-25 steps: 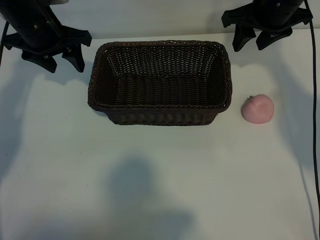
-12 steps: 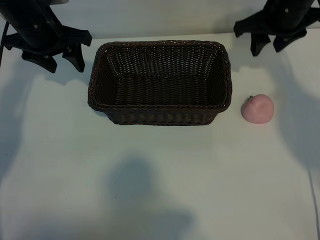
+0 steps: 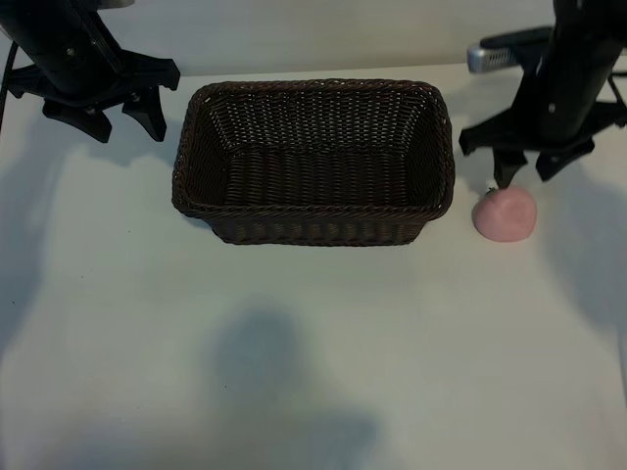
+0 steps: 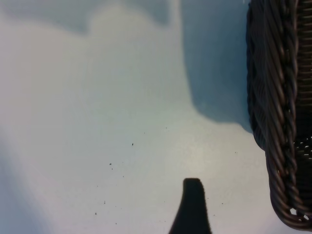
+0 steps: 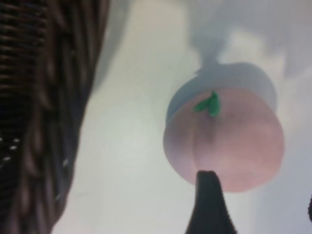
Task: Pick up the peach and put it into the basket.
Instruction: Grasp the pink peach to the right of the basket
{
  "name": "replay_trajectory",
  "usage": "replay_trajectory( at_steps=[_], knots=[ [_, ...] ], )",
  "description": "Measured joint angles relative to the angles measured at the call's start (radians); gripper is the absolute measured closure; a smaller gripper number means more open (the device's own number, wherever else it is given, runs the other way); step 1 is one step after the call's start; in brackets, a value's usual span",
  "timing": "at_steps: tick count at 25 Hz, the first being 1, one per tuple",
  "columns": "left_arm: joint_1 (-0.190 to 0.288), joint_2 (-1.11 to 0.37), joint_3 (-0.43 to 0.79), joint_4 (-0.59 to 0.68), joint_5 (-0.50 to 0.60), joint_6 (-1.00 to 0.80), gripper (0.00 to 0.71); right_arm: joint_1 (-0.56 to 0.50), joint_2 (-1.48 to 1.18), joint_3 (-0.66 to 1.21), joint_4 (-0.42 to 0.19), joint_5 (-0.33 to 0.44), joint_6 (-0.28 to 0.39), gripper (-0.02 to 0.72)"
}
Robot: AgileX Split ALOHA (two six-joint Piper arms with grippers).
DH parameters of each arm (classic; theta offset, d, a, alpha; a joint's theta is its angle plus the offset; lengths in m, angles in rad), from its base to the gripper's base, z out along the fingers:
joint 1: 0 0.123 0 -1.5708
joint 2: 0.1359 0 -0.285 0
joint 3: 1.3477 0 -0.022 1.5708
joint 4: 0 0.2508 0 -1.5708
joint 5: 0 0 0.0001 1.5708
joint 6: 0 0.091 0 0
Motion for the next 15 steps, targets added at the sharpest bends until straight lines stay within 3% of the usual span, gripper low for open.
replay_trajectory(
  at_steps=[6, 11, 13, 15],
  knots=[
    [0.000, 0.000, 0.000, 0.000, -0.001, 0.000, 0.112, 0.000, 0.000, 0.111, 0.021, -0.145, -0.002, 0.220],
    [0.000, 0.000, 0.000, 0.000, -0.003, 0.000, 0.112, 0.000, 0.000, 0.119, 0.025, -0.198, -0.001, 0.230],
    [0.000, 0.000, 0.000, 0.000, -0.003, 0.000, 0.112, 0.000, 0.000, 0.121, 0.028, -0.206, -0.001, 0.258],
    [0.000, 0.000, 0.000, 0.000, -0.003, -0.006, 0.112, 0.000, 0.000, 0.131, 0.028, -0.212, -0.002, 0.332]
  ],
)
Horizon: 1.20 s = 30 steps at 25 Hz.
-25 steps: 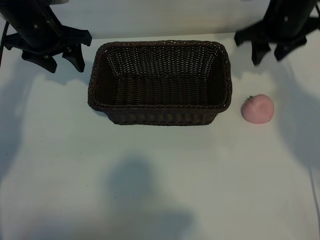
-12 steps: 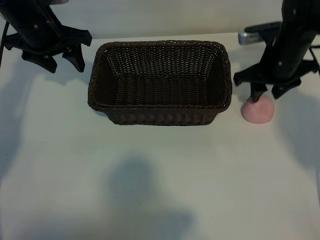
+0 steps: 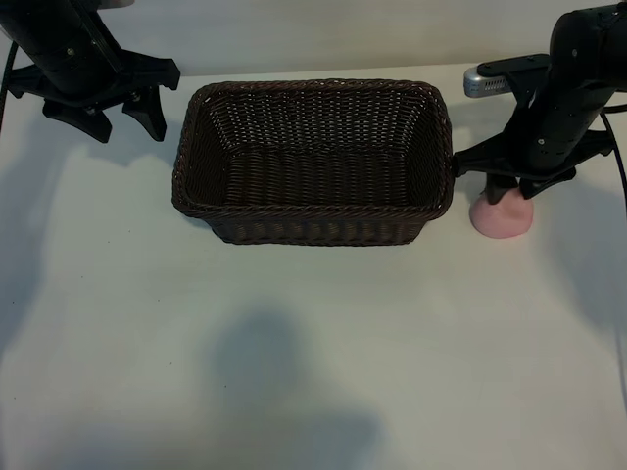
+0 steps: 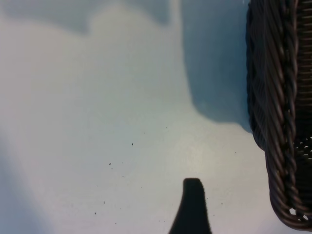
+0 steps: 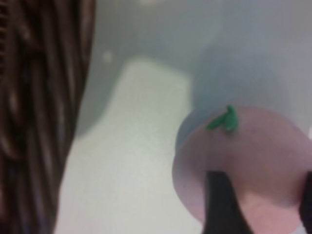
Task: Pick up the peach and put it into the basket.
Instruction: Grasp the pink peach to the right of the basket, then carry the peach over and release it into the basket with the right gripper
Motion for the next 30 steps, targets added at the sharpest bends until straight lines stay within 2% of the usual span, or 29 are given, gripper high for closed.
replay_trajectory(
  at_steps=[1, 4, 6, 11, 18, 21, 26, 28, 30],
  knots=[
    [0.000, 0.000, 0.000, 0.000, 0.000, 0.000, 0.112, 0.000, 0.000, 0.005, 0.000, -0.001, 0.000, 0.381],
    [0.000, 0.000, 0.000, 0.000, 0.000, 0.000, 0.112, 0.000, 0.000, 0.008, -0.007, 0.001, 0.003, 0.599],
    [0.000, 0.000, 0.000, -0.001, 0.000, 0.000, 0.112, 0.000, 0.000, 0.008, -0.009, 0.001, 0.003, 0.652],
    [0.000, 0.000, 0.000, -0.002, 0.000, 0.000, 0.112, 0.000, -0.011, -0.015, -0.042, 0.035, 0.003, 0.660],
    [0.000, 0.000, 0.000, -0.002, 0.000, 0.000, 0.113, 0.000, -0.111, -0.173, -0.050, 0.170, 0.003, 0.660],
    [0.000, 0.000, 0.000, -0.002, 0.000, 0.000, 0.113, 0.000, -0.124, -0.253, -0.005, 0.228, 0.000, 0.660],
    [0.000, 0.000, 0.000, -0.002, 0.000, 0.000, 0.113, 0.004, -0.124, -0.302, 0.159, 0.248, -0.050, 0.660],
    [0.000, 0.000, 0.000, -0.003, 0.000, 0.000, 0.114, 0.025, -0.124, -0.303, 0.198, 0.248, -0.070, 0.660],
    [0.000, 0.000, 0.000, -0.003, 0.000, 0.000, 0.113, 0.064, -0.124, -0.303, 0.210, 0.243, -0.074, 0.660]
  ],
)
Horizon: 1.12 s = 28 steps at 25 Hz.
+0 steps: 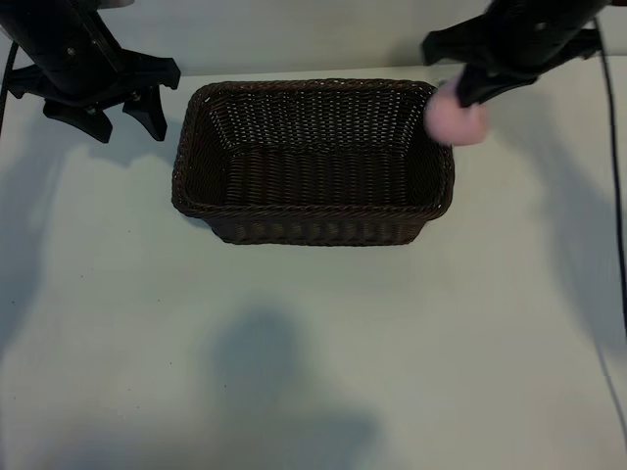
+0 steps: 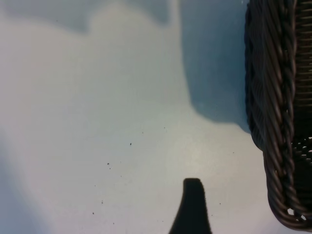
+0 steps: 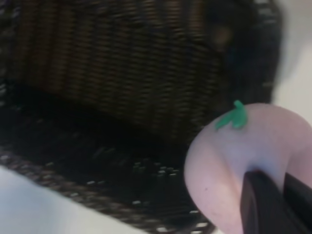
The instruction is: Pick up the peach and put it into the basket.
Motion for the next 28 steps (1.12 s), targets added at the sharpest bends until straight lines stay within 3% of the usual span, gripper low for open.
replay_trajectory(
  at_steps=[8, 16, 19, 23, 26, 28],
  knots=[
    [0.000, 0.000, 0.000, -0.003, 0.003, 0.006, 0.113, 0.154, 0.055, -0.010, -0.006, -0.094, -0.001, 0.660],
    [0.000, 0.000, 0.000, -0.017, 0.003, 0.006, 0.113, 0.184, 0.173, -0.014, -0.019, -0.174, -0.001, 0.642],
    [0.000, 0.000, 0.000, -0.019, 0.003, 0.006, 0.113, 0.184, 0.176, -0.019, -0.019, -0.177, -0.001, 0.555],
    [0.000, 0.000, 0.000, -0.021, 0.003, 0.006, 0.113, 0.184, 0.176, -0.046, -0.019, -0.157, -0.001, 0.319],
    [0.000, 0.000, 0.000, -0.022, 0.003, 0.006, 0.113, 0.184, 0.176, -0.091, -0.019, -0.110, -0.001, 0.179],
    [0.000, 0.000, 0.000, -0.022, 0.003, 0.006, 0.113, 0.184, 0.176, -0.139, -0.023, -0.054, 0.000, 0.144]
  ],
)
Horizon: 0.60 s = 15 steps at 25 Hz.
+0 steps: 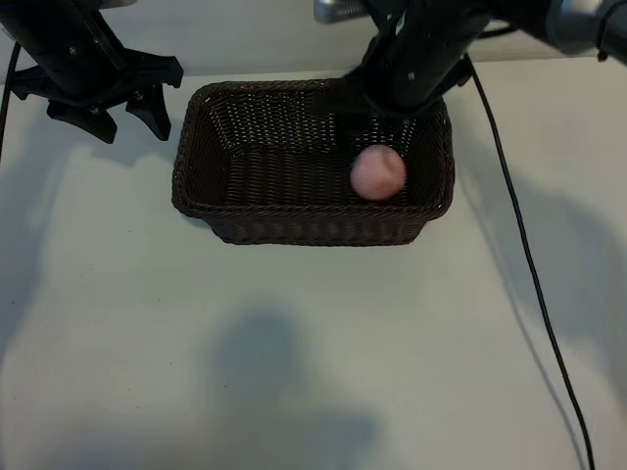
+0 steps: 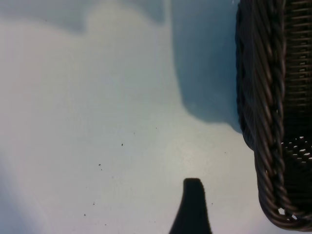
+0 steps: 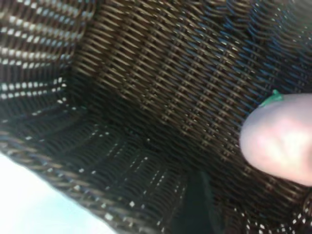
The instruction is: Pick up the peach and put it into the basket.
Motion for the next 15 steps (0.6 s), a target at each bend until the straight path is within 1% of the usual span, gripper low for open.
replay_trajectory(
  at_steps=[2, 5, 7, 8, 15],
  knots=[
    [0.000, 0.000, 0.000, 0.000, 0.000, 0.000, 0.113, 0.000, 0.000, -0.053, -0.024, 0.069, 0.013, 0.143],
    [0.000, 0.000, 0.000, 0.000, 0.000, 0.000, 0.113, -0.006, 0.000, -0.132, -0.115, 0.177, 0.058, 0.158],
    [0.000, 0.000, 0.000, 0.000, 0.000, 0.000, 0.113, -0.023, -0.001, -0.167, -0.170, 0.195, 0.082, 0.169],
    [0.000, 0.000, 0.000, 0.000, 0.000, 0.000, 0.113, -0.036, -0.003, -0.173, -0.182, 0.199, 0.088, 0.171],
    [0.000, 0.000, 0.000, 0.000, 0.000, -0.006, 0.113, -0.140, -0.003, -0.178, -0.152, 0.208, 0.101, 0.176]
  ],
)
